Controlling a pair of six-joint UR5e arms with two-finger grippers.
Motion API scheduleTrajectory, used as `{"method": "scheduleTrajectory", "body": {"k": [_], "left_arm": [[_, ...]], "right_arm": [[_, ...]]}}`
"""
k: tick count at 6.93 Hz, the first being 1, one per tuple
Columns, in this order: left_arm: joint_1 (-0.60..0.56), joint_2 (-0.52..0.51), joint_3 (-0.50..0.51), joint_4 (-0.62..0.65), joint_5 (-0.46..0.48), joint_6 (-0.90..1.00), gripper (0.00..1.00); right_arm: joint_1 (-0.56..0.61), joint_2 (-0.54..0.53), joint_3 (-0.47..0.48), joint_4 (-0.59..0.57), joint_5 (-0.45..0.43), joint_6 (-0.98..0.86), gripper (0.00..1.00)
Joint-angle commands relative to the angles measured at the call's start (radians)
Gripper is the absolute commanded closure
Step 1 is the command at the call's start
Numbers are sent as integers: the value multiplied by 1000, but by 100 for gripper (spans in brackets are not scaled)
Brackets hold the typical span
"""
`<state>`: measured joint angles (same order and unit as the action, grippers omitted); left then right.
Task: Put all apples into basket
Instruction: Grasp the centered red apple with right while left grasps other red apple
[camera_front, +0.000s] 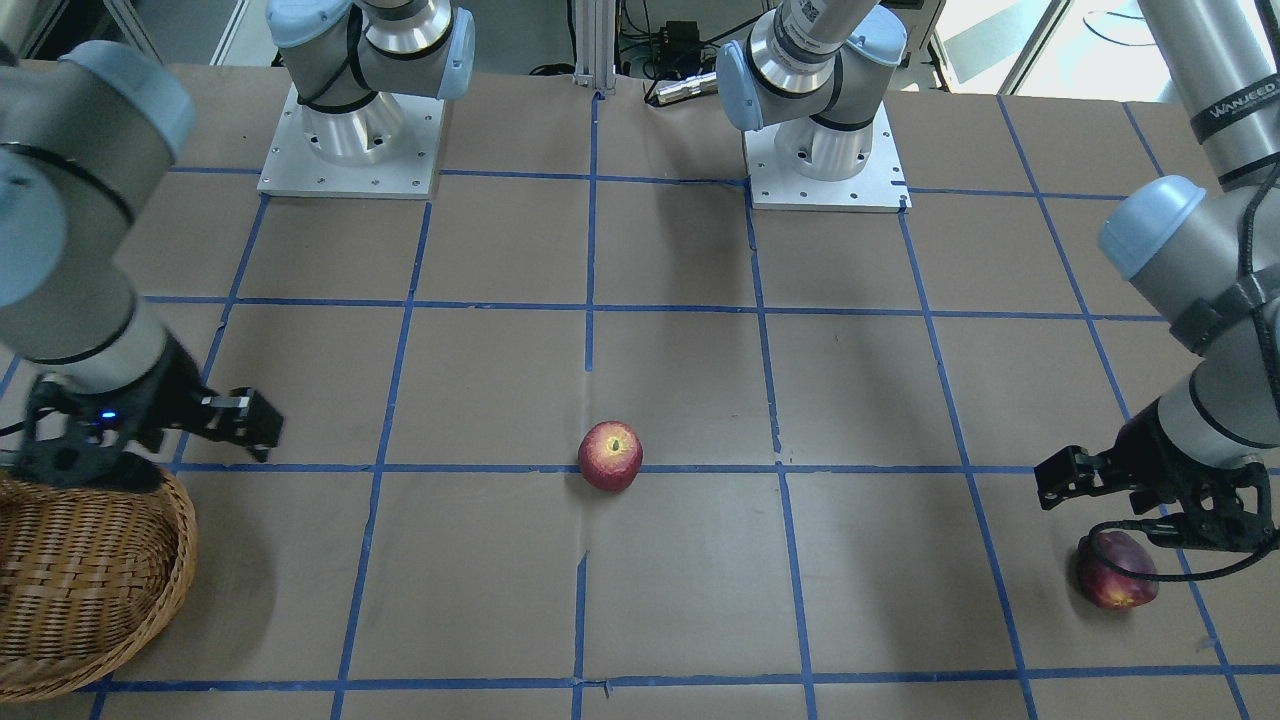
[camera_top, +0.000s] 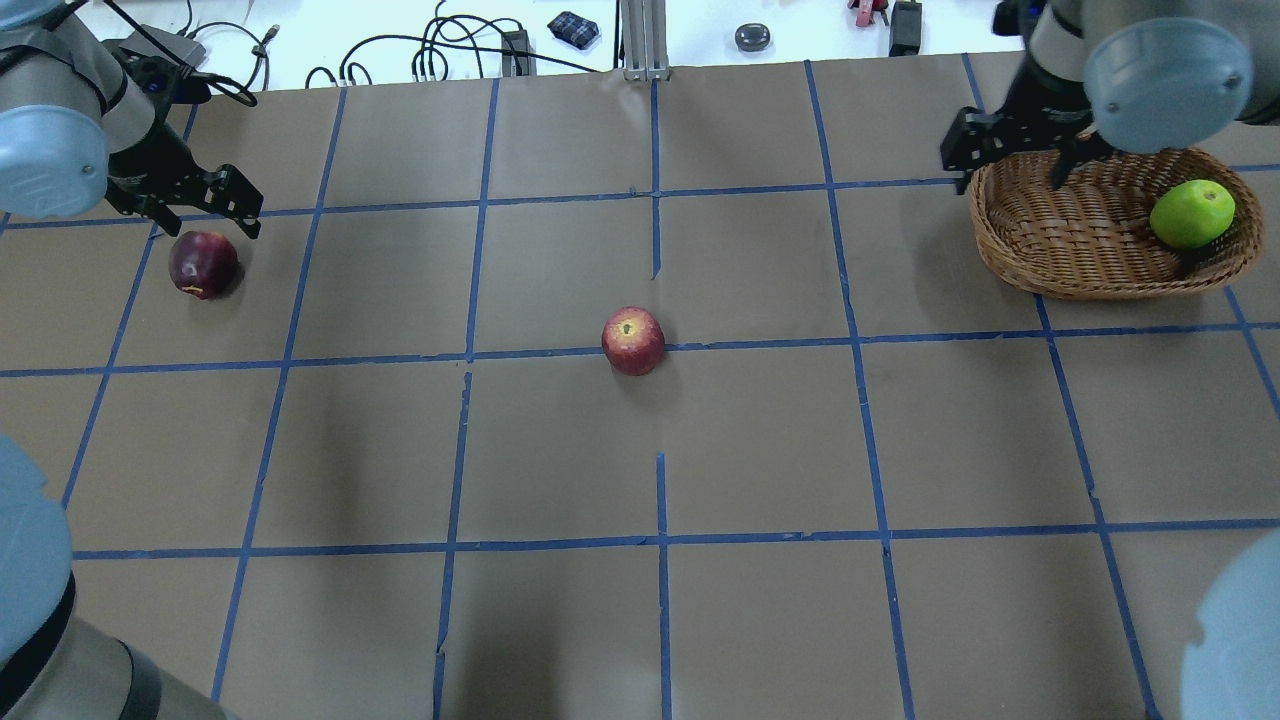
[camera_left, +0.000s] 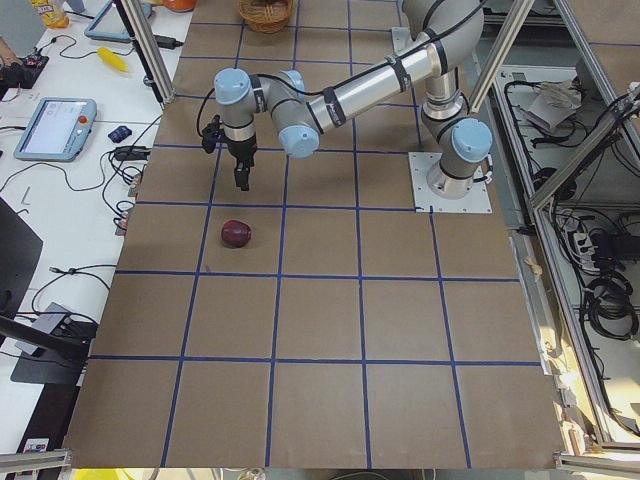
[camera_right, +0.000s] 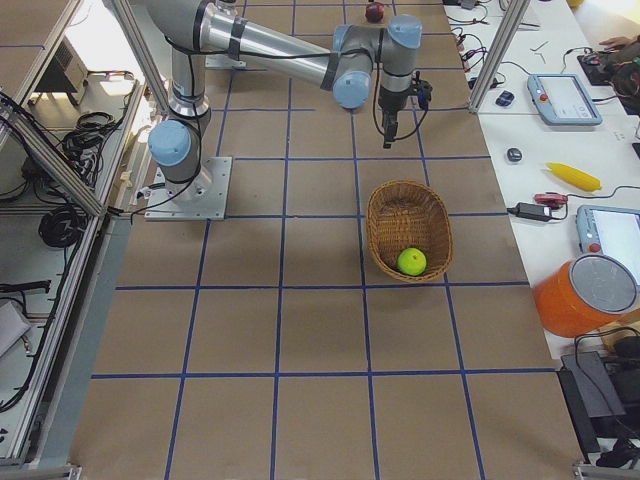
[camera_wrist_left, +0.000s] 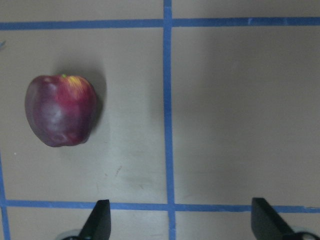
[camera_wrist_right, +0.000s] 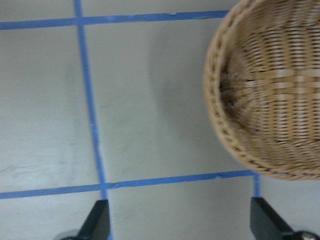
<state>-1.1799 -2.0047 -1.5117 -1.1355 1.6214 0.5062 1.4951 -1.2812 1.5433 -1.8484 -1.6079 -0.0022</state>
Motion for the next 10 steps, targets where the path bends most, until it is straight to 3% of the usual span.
{"method": "scheduleTrajectory", "body": {"k": [1, 3, 6, 7, 8, 9, 10], "left_arm": [[80, -99, 16, 135, 0, 252, 0], [85, -193, 28, 215, 5, 262, 0], [91, -253, 70, 217, 6, 278, 0], [91, -256, 67, 215, 6, 272, 21], [91, -249, 68, 206, 6, 270, 55], [86, -224, 65, 151, 5, 264, 74], [71, -182, 42, 70, 6, 215, 75]], "right_arm": [[214, 25, 6, 28, 151, 359, 0], [350, 118, 9, -18, 189, 508, 0], [425, 195, 1, -70, 189, 582, 0], [438, 229, 0, -99, 189, 584, 0], [438, 250, -5, -101, 191, 582, 0], [438, 253, -12, -100, 192, 582, 0], [438, 273, -35, -100, 227, 581, 0]]}}
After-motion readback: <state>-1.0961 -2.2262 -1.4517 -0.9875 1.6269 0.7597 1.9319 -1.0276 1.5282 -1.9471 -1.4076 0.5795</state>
